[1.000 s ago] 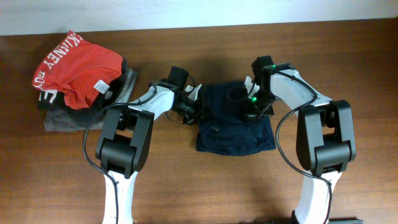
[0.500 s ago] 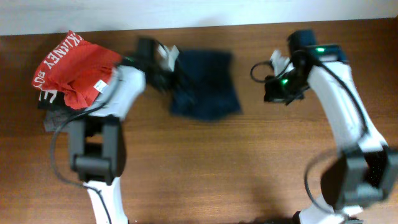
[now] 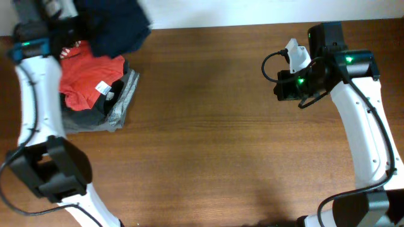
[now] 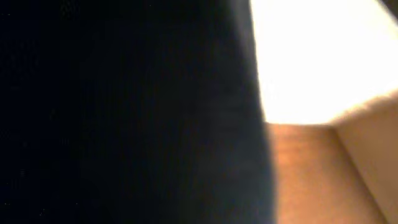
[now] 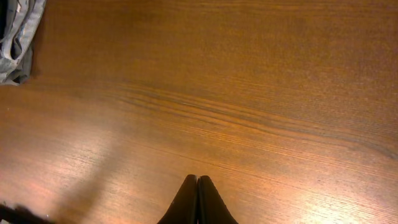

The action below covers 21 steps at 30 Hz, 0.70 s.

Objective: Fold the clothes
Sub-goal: 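Carry the folded shorts with the left gripper onto the clothes stack, then release the shorts on the stack and hold the right gripper raised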

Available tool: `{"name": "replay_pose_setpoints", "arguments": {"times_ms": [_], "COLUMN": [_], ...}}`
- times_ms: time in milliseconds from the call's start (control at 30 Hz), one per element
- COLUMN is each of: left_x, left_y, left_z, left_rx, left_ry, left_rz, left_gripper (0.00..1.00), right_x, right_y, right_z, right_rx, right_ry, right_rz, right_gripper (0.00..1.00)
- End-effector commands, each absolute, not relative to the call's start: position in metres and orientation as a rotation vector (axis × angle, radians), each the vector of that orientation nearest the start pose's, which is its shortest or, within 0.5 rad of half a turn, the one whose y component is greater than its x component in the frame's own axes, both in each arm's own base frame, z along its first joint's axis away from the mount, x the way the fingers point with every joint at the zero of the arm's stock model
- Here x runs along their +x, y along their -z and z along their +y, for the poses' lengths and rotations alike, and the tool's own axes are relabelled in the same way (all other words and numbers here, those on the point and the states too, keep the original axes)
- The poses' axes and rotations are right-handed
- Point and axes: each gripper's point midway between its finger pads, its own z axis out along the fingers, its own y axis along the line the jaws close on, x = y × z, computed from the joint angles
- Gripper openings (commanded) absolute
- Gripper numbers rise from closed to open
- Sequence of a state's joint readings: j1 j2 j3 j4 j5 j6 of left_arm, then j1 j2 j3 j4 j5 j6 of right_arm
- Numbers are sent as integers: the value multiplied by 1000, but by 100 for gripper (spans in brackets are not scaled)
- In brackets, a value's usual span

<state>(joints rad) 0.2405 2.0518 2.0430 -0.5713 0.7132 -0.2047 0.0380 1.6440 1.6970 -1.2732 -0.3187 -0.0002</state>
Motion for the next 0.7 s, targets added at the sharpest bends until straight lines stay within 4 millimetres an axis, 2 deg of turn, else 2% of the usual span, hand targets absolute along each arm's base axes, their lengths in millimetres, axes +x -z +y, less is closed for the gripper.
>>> {"name": "replay_pose_setpoints", "arguments": {"times_ms": [0,100,200,333,433,467,533,567,600,633,667], "left_x": [557,536,516,497,478,470,463,460,457,454,451], "left_y": [-282,-259,-243,-224,-202,-194,-185,-181,-178,-175,-172], "left_z": [92,132,168,192,208,212,214,213,212,211,211], "left_rx": [-441,-693,-845,-965,-1082,-1121,-1159,-1169,-1182,-1197,-1209], "left_ry": [678,635,539,510,427,400,392,392,393,388,378], "left_rz": [2122,2177,2204,2237,2295,2319,2350,2366,2380,2394,2406], "left_gripper": [1,1,1,1,1,8,33,40,50,55,56], "right_x": [359,359,358,359,358,358,358,358,358,358,358], "right_y": [-228,-228,-227,-227,-227,-227,-227,-227,-227,-227,-227], "right_z": [69,69,69,69,69,69,69,69,69,69,69], "right_rx": [-127,-127,-127,-127,-127,-126,-127,-126,-126,-126,-126], "right_ry": [-463,-463,-464,-464,-464,-464,-464,-464,-464,-464,-464], "right_rz": [2762,2763,2766,2765,2766,2768,2769,2769,2768,2769,2769], "right_gripper": [4,4,4,4,4,4,4,4,4,4,4]}}
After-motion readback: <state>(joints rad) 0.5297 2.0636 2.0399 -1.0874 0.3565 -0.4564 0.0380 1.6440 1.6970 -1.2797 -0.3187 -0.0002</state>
